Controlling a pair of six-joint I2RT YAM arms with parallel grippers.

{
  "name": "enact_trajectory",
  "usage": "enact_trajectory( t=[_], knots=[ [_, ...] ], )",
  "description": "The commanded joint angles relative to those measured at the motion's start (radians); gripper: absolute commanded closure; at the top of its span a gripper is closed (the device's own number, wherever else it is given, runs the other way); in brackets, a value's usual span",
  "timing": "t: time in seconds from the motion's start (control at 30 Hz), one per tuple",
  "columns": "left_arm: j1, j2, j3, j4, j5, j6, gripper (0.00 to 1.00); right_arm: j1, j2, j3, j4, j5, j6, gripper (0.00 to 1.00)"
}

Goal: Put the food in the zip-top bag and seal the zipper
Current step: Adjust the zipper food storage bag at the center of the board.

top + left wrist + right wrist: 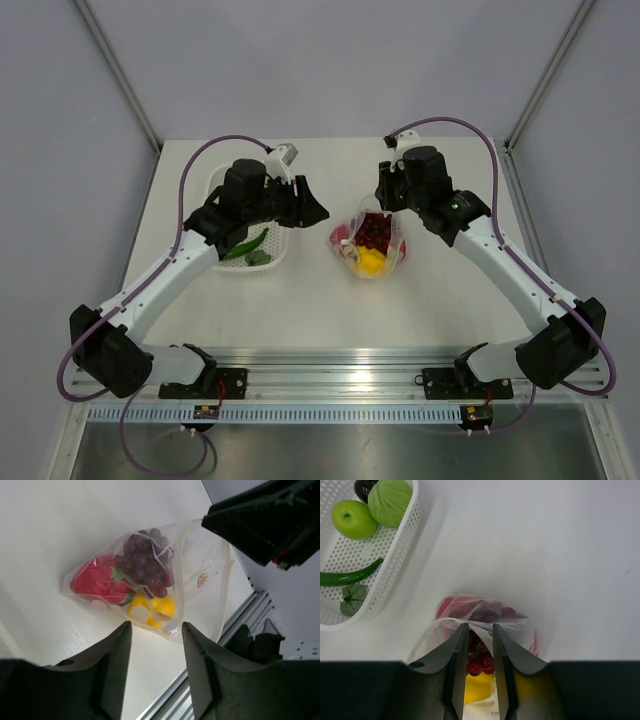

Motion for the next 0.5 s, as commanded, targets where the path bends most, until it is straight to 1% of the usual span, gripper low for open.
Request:
enact_trajectory(
  t=[0.0, 0.03, 0.07, 0.1, 0.13, 0.17, 0.2, 0.23, 0.27, 0.3, 0.33, 0.37, 0.47],
  knots=[
    [0.001, -0.051, -0.081, 0.151, 0.113, 0.146, 0.44, -0.003, -0.037, -0.005, -0.008, 0.0, 0.018, 0.68],
    [0.001, -0.07, -0.16, 0.193, 0.121, 0.185, 0.42, -0.005, -0.04, -0.008, -0.008, 0.003, 0.018, 0.68],
    [0.001, -0.09, -0.205, 0.242, 0.115, 0.219, 0.39, -0.003, -0.036, -0.011, -0.006, 0.003, 0.018, 0.69],
    [0.001, -0.136, -0.255, 0.336, 0.109, 0.287, 0.35, -0.003, -0.031, -0.013, -0.011, 0.003, 0.018, 0.72],
    [0.001, -0.158, -0.338, 0.387, 0.145, 0.335, 0.33, -0.005, -0.025, -0.013, -0.02, -0.003, 0.015, 0.73],
    [0.001, -0.176, -0.387, 0.487, 0.166, 0.378, 0.33, -0.003, -0.019, -0.013, -0.024, -0.006, 0.015, 0.75],
    [0.001, -0.202, -0.43, 0.536, 0.17, 0.445, 0.33, -0.005, -0.014, -0.013, -0.023, -0.006, 0.013, 0.76],
    [0.001, -0.242, -0.517, 0.638, 0.183, 0.473, 0.33, -0.005, -0.011, -0.014, -0.023, -0.004, 0.013, 0.78],
    [0.001, -0.262, -0.556, 0.691, 0.199, 0.506, 0.33, -0.005, -0.011, -0.014, -0.023, -0.006, 0.013, 0.78],
    [0.001, -0.279, -0.593, 0.743, 0.225, 0.574, 0.33, -0.003, -0.008, -0.014, -0.021, -0.004, 0.015, 0.78],
    [-0.005, -0.305, -0.633, 0.798, 0.241, 0.593, 0.33, -0.003, -0.008, -0.014, -0.017, -0.007, 0.016, 0.79],
    [-0.007, -0.308, -0.682, 0.892, 0.245, 0.603, 0.33, -0.003, -0.005, -0.013, -0.014, -0.009, 0.016, 0.78],
    [-0.025, -0.272, -0.693, 0.961, 0.281, 0.659, 0.34, -0.005, 0.007, -0.004, -0.009, -0.024, 0.021, 0.79]
  ],
)
